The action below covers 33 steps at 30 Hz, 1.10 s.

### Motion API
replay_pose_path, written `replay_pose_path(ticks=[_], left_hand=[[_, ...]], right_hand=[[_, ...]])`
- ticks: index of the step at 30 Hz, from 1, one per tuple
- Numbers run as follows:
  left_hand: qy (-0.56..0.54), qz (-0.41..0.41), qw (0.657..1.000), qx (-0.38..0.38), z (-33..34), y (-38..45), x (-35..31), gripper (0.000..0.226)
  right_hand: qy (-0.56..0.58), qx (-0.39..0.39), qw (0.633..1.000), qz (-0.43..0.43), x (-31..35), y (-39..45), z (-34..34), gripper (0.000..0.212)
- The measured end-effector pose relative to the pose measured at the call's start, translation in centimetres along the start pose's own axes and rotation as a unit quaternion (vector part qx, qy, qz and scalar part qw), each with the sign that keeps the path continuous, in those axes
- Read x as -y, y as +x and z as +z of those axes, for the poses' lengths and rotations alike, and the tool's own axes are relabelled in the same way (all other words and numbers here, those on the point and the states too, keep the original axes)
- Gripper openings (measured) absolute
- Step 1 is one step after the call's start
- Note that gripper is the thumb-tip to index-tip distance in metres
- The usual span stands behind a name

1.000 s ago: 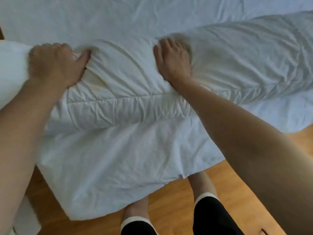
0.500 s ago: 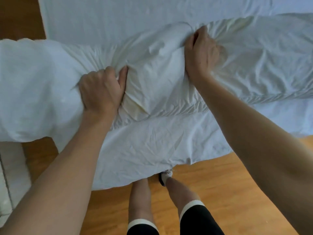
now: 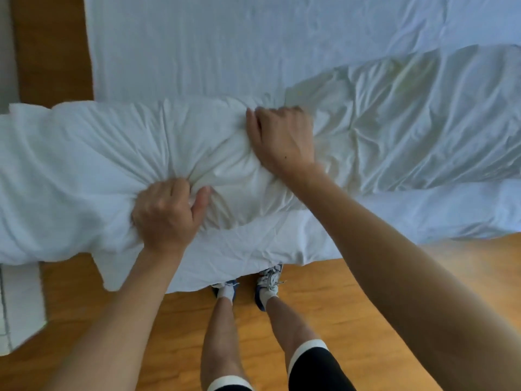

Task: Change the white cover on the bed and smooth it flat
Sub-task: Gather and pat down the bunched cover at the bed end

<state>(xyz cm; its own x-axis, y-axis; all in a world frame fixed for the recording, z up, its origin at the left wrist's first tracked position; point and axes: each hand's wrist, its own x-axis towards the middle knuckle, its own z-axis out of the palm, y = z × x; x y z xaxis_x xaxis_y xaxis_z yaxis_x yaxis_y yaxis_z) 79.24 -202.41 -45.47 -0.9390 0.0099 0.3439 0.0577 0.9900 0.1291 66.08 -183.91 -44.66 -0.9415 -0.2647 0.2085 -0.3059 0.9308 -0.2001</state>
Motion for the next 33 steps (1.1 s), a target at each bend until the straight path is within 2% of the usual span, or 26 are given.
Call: replay_pose_path(ticks=[3, 7, 9, 12, 16, 22, 26, 28, 29, 31, 33], left_hand=[[-0.053, -0.019, 0.998, -0.032, -0.6, -1.5, -1.2, 0.039], [-0.129, -0.054, 0.988, -0.073, -1.8, 2.2, -2.8, 0.014], [-0.100, -0.044, 0.992, -0.066, -2.1, 4.1, -3.3, 0.019], [-0.028, -0.017, 0.999, -0.010, -1.6, 6.6, -3.6, 0.028], [-0.023, -0.012, 0.999, 0.041, -0.2, 7.4, -3.5, 0.027], [-0.027, -0.002, 0.998, 0.060, -0.6, -0.1, -3.2, 0.040], [-0.021, -0.058, 0.996, 0.065, 0.9, -1.4, -2.1, 0.047], [-0.025, -0.075, 0.995, 0.064, 1.6, -0.7, -1.9, 0.047], [-0.028, -0.077, 0.995, 0.065, 1.7, -0.3, -1.8, 0.048], [-0.031, -0.076, 0.995, 0.064, 1.9, -0.2, -1.6, 0.049], [-0.031, -0.071, 0.995, 0.059, 2.0, -0.7, -1.4, 0.049]], right_hand=[[0.021, -0.057, 0.998, 0.013, 0.1, -3.2, 0.6, 0.046], [0.017, -0.094, 0.995, 0.025, 0.5, -3.7, 0.4, 0.049], [0.018, -0.106, 0.994, 0.034, 0.7, -4.0, 0.2, 0.048], [0.026, -0.123, 0.992, 0.029, 0.9, -4.9, -0.1, 0.047], [0.043, -0.121, 0.991, 0.037, 1.2, -6.2, -0.6, 0.050], [0.041, -0.106, 0.992, 0.050, 2.3, -11.4, -0.4, 0.046], [0.048, -0.097, 0.993, 0.040, 2.5, -10.3, -1.4, 0.030], [0.030, -0.077, 0.995, 0.048, 1.8, -7.6, -2.3, 0.015], [0.004, -0.055, 0.997, 0.059, 1.1, -6.0, -2.7, 0.016], [-0.050, 0.041, 0.994, 0.092, -1.7, -2.5, -3.6, 0.040], [-0.088, 0.164, 0.972, 0.140, -5.9, 0.6, -4.8, 0.053]])
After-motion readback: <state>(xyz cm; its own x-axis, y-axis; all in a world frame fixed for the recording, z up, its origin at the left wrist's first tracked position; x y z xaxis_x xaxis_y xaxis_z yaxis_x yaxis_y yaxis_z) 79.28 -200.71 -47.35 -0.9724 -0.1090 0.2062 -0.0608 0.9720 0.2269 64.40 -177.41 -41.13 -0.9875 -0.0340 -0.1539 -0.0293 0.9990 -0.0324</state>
